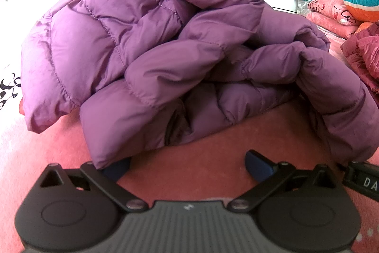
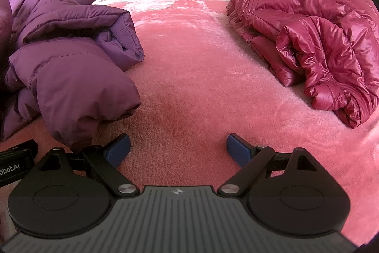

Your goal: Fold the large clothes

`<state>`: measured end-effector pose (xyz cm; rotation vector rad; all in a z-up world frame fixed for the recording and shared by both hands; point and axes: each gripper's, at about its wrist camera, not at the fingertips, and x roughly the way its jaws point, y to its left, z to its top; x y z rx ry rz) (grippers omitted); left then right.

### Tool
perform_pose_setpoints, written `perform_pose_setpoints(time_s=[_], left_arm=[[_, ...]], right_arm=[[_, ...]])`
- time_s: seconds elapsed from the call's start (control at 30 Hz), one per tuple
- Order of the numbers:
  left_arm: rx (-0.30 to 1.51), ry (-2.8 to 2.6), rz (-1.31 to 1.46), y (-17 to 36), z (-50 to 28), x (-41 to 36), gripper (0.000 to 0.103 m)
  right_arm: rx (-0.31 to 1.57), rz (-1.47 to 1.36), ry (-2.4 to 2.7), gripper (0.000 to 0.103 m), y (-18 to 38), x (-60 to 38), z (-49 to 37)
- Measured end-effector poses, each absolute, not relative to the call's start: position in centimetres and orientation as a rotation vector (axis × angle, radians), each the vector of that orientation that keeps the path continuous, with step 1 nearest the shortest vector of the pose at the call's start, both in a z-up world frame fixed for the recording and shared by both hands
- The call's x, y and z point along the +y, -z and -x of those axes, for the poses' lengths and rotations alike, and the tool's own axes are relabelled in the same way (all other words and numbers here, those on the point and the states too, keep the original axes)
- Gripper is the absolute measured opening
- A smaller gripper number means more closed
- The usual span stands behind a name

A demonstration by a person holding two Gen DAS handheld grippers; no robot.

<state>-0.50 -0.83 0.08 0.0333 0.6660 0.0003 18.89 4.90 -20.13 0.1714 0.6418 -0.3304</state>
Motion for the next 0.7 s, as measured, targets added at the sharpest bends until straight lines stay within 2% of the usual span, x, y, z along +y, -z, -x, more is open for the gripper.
perform_pose_setpoints(time_s=[0.37, 0.7], left_arm=[[0.683, 0.042, -0.025, -0.7, 0.8, 0.1, 0.103], [0.718, 0.118, -0.111, -2.9, 4.7, 3.3, 0.102]], right_arm=[[0.666, -0.163, 0.334, 0.103, 19.8, 5.1, -19.2], [0.768, -0.230, 0.330, 0.103, 18.2, 5.6, -16.7]])
